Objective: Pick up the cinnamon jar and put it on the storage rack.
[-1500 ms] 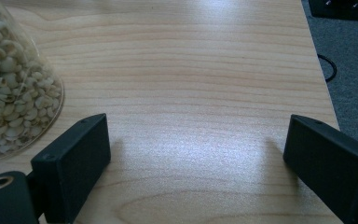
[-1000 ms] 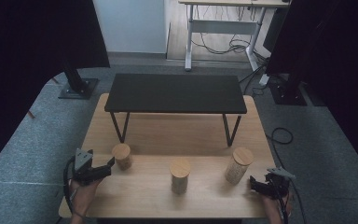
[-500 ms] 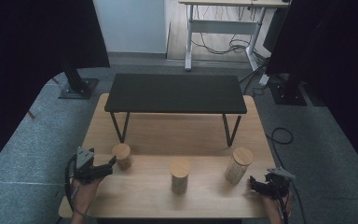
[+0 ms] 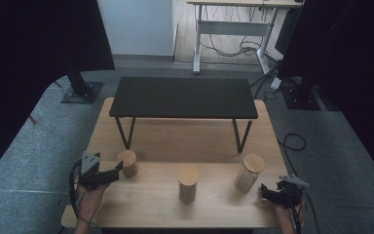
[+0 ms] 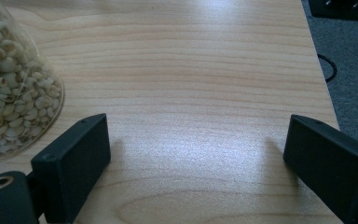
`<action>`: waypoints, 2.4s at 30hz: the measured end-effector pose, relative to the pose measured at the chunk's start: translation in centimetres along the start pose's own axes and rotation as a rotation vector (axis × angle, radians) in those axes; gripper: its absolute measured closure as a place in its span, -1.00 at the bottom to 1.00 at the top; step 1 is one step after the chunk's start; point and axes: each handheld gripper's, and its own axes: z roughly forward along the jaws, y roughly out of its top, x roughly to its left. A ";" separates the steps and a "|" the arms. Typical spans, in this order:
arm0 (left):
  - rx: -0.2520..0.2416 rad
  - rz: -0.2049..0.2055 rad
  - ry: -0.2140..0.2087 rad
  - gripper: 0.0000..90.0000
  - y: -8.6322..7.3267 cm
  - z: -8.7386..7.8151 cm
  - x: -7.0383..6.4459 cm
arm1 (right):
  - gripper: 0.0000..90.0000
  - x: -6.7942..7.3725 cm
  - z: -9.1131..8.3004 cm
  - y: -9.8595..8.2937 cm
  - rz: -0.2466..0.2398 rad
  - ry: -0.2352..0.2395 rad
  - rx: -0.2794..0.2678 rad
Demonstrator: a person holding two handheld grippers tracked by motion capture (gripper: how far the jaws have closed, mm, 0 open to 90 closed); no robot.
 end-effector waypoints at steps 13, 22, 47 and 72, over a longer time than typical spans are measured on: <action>-0.004 -0.002 -0.008 -0.88 0.3 0.3 -0.2 | -0.85 0.0 0.0 0.0 0.000 0.000 0.000; -0.004 -0.001 -0.015 -0.88 0.5 0.7 -0.4 | -0.85 0.0 0.0 0.0 0.000 0.000 0.000; -0.012 0.000 -0.025 -0.88 1.0 1.3 -1.0 | -0.85 0.0 0.0 0.0 0.000 0.000 0.000; -0.016 -0.003 -0.040 -0.88 1.4 2.1 -1.4 | -0.85 0.0 0.0 0.0 -0.001 0.002 0.000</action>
